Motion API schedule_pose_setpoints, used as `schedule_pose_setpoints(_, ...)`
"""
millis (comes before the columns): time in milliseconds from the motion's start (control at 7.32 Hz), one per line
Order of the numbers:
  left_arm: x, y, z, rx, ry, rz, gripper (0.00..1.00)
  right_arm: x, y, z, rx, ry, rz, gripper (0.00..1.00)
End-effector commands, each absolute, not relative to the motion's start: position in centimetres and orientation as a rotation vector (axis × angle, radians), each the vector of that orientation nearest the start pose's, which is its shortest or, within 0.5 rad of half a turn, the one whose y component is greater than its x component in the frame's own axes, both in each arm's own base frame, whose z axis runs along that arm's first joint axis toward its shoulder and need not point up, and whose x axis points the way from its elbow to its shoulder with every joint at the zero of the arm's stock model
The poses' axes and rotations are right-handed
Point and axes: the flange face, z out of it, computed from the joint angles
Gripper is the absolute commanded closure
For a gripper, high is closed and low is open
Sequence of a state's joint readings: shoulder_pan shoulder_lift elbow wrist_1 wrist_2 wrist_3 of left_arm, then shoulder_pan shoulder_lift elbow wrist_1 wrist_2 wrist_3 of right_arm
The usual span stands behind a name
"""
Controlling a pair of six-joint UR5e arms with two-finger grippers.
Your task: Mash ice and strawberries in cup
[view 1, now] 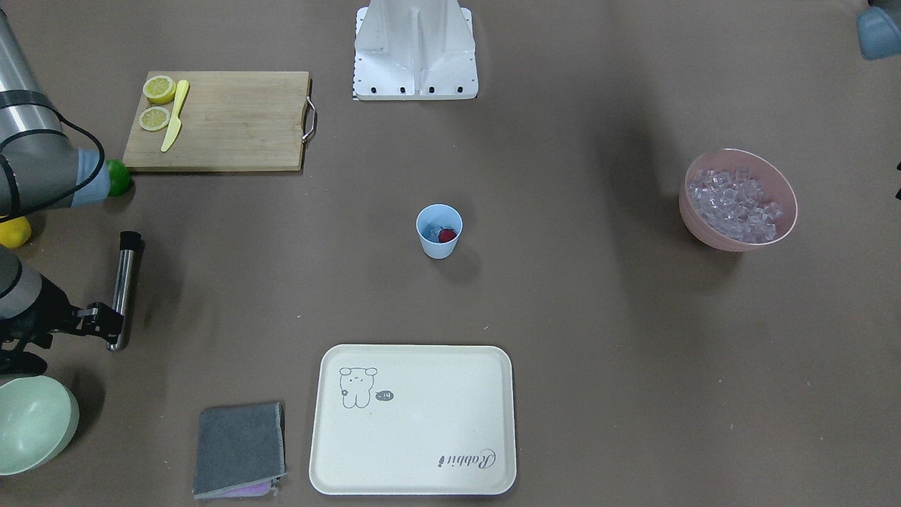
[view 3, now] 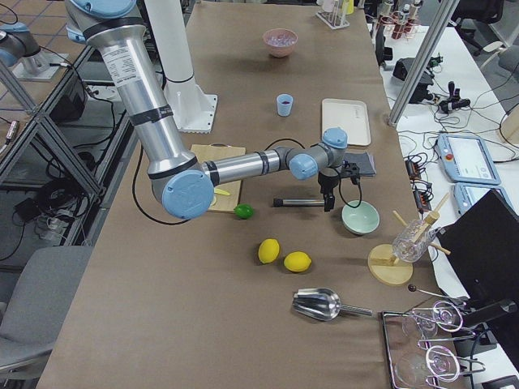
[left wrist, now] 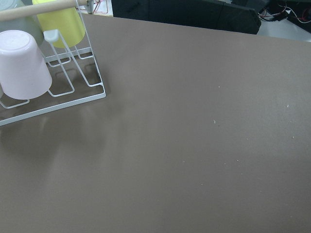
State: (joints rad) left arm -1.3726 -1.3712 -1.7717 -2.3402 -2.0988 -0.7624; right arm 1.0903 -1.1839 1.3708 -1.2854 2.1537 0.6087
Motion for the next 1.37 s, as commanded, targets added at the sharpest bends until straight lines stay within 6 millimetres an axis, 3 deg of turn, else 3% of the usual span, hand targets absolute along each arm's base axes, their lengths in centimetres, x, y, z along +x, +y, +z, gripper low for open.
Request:
schedule_pose_setpoints(0, 0.8, -44.9, 56.6, 0.446, 0.801, -0.301, 0.02, -15.7, -64.0, 50.2, 0.109, -0.84, 0.012, 0.0)
schedule_pose_setpoints(137, 0.7, -44.9, 57.1, 0.458, 0.783, -0.247, 0.02, -12.7, -62.3, 51.2, 0.128, -0.853, -0.001, 0.0)
schedule_pose_setpoints(410, 1.4, -44.3, 57.6, 0.398, 0.832, -0.174, 0.02, -5.7, -54.9, 55.2, 0.129, -0.838, -0.02, 0.0)
schedule_pose_setpoints(546, 1.4, -44.3, 57.8, 0.381, 0.851, -0.17, 0.02, -1.3, -51.8, 57.9, 0.116, -0.804, -0.062, 0.0)
schedule_pose_setpoints(683, 1.1, -44.1, 58.7, 0.38, 0.843, -0.176, 0.02, 2.6, -48.4, 62.0, 0.097, -0.778, -0.087, 0.0)
schedule_pose_setpoints(956, -0.4, -44.4, 59.5, 0.357, 0.868, -0.227, 0.02, 7.1, -43.7, 66.3, 0.078, -0.765, -0.037, 0.0)
schedule_pose_setpoints(1229, -1.0, -43.8, 59.4, 0.455, 0.891, -0.201, 0.02, 8.7, -43.0, 67.4, 0.078, -0.762, -0.019, 0.0)
